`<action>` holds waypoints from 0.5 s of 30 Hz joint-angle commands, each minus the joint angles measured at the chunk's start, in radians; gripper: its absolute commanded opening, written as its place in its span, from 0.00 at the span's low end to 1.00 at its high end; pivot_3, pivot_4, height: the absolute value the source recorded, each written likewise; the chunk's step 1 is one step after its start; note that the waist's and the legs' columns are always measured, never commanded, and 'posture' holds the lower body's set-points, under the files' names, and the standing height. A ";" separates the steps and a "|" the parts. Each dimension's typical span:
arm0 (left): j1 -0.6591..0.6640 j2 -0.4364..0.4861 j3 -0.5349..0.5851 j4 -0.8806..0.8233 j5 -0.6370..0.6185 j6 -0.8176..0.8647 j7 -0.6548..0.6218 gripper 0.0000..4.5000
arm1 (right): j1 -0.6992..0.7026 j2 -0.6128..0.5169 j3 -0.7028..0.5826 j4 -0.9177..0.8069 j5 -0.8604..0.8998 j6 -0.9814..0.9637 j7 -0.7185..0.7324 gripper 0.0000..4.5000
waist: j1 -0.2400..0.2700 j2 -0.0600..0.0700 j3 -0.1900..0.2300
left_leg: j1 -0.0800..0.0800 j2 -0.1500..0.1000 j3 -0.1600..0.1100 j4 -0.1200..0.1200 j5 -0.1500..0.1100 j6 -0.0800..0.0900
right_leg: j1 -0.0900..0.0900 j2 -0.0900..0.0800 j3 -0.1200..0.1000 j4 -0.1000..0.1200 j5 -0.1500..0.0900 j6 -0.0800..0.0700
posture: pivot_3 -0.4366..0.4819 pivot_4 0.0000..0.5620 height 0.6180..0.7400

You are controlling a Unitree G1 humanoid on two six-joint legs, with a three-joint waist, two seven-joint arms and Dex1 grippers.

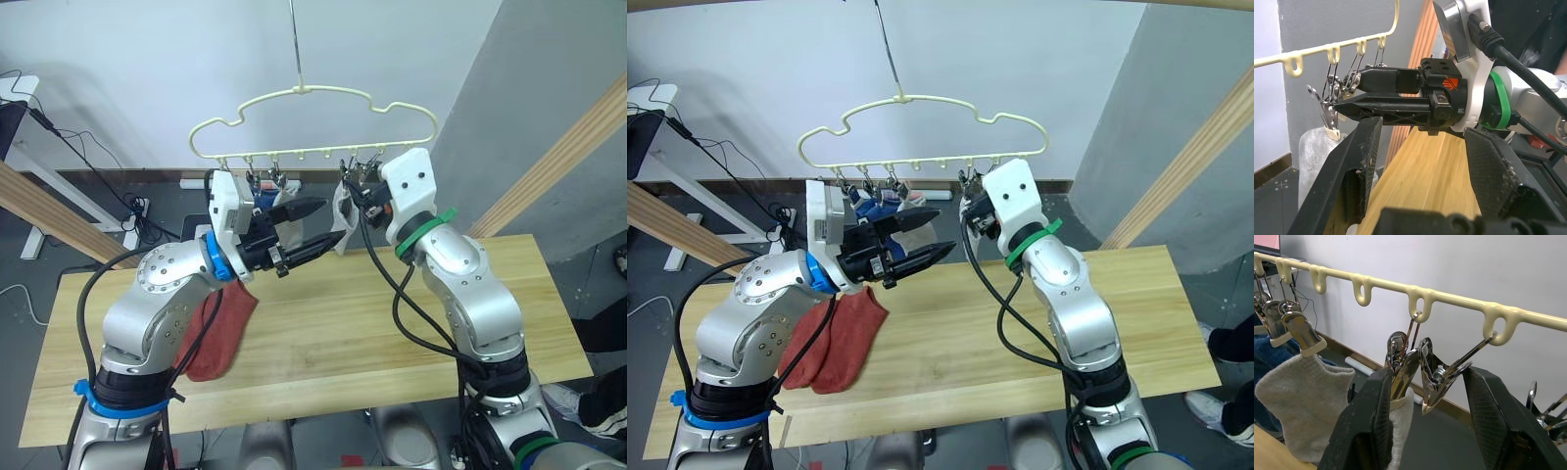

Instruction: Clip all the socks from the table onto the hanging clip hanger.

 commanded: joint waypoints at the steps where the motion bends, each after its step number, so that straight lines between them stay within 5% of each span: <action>1: -0.006 0.008 0.000 -0.027 0.003 -0.009 0.000 0.65 | -0.016 0.008 0.005 -0.011 0.002 -0.034 0.006 0.52 | 0.000 0.000 0.000 | 0.000 0.000 0.000 0.000 0.000 0.000 | 0.000 0.000 0.000 0.000 0.000 0.000 | 0.24 0.49 0.97; 15: 0.001 0.010 -0.001 -0.030 0.009 -0.012 -0.002 0.65 | -0.024 0.018 -0.009 0.047 0.003 -0.072 -0.002 0.52 | 0.000 0.000 0.000 | 0.000 0.000 0.000 0.000 0.000 0.000 | 0.000 0.000 0.000 0.000 0.000 0.000 | 0.25 0.49 0.97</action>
